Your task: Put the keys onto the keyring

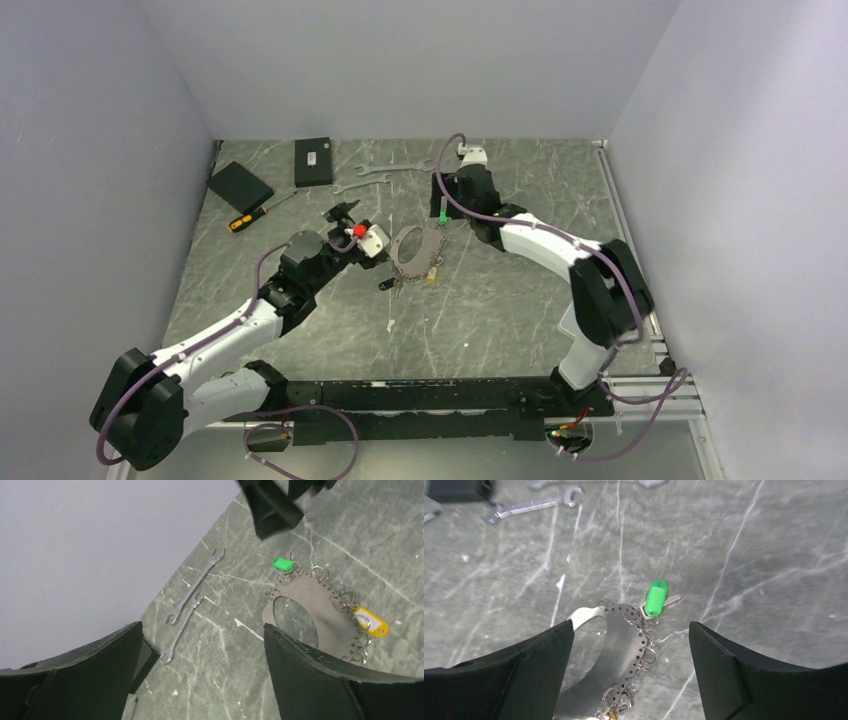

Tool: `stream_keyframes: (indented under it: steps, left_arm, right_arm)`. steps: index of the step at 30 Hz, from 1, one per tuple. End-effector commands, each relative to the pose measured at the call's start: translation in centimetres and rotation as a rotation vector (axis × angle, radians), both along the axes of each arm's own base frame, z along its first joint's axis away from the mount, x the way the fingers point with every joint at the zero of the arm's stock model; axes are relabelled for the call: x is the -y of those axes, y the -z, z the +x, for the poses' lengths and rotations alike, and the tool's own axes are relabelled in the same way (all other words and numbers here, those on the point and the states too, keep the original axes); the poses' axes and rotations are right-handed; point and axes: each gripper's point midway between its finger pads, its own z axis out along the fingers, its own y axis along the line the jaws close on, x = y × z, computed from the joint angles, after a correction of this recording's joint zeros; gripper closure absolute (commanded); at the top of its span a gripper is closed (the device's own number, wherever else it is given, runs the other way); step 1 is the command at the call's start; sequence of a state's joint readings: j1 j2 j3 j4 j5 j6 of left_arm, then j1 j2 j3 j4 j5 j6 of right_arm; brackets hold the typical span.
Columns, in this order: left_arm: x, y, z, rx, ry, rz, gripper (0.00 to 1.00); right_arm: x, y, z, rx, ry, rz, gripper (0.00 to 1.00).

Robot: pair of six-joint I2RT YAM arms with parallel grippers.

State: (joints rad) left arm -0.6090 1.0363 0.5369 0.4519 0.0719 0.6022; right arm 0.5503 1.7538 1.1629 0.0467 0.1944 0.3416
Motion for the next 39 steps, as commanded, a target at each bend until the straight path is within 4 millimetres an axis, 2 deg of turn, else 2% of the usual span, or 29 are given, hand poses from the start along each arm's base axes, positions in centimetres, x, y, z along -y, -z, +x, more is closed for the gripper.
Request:
stream_keyframes:
  steps: [1, 4, 5, 8, 11, 12, 15, 21, 24, 29, 32, 35, 39]
  left_arm:
    - [-0.4, -2.3, 0.7, -0.033, -0.072, -0.183, 0.01]
    - [-1.0, -2.5, 1.3, -0.100, -0.141, -0.230, 0.01]
    - [-1.0, -2.5, 1.3, -0.113, -0.146, -0.233, 0.01]
    - [-1.3, -2.7, 1.5, -0.120, -0.167, -0.249, 0.00]
    - [-1.9, -2.7, 1.8, -0.116, -0.208, -0.250, 0.01]
    - [-2.2, -2.8, 1.9, -0.117, -0.220, -0.242, 0.01]
    - [-2.7, -2.6, 2.2, -0.115, -0.248, -0.200, 0.00]
    - [-4.2, -2.6, 3.2, -0.125, -0.310, -0.164, 0.00]
    - [-5.2, -2.9, 3.6, -0.129, -0.335, -0.189, 0.01]
    - [-6.3, -2.0, 4.4, -0.120, -0.390, -0.164, 0.00]
    - [-6.3, -2.0, 4.7, -0.137, -0.407, -0.190, 0.00]
    - [-6.2, -1.7, 4.7, -0.153, -0.405, -0.194, 0.00]
    - [-6.3, -1.7, 4.9, -0.166, -0.421, -0.201, 0.00]
  right_arm:
    - [2.5, -4.4, -1.1, 0.103, 0.067, 0.010, 0.10]
    - [3.7, -5.3, -2.7, 0.124, 0.094, 0.038, 0.09]
    - [4.0, -6.4, -3.4, 0.153, 0.095, 0.068, 0.08]
    - [4.7, -8.3, -5.5, 0.223, 0.087, 0.158, 0.07]
    - [5.4, -8.9, -7.7, 0.283, 0.084, 0.254, 0.06]
    - [5.5, -9.2, -8.3, 0.300, 0.082, 0.279, 0.01]
    - [5.6, -9.2, -9.5, 0.309, 0.072, 0.312, 0.00]
    - [4.9, -8.1, -10.5, 0.281, 0.029, 0.307, 0.00]
    - [4.6, -8.4, -10.5, 0.278, 0.021, 0.309, 0.00]
    - [3.7, -8.6, -10.7, 0.280, -0.022, 0.321, 0.00]
    - [4.3, -9.1, -10.6, 0.326, 0.037, 0.323, 0.03]
    - [2.9, -9.4, -11.3, 0.341, 0.020, 0.242, 0.02]
    - [2.0, -9.5, -12.2, 0.348, -0.029, 0.241, 0.00]
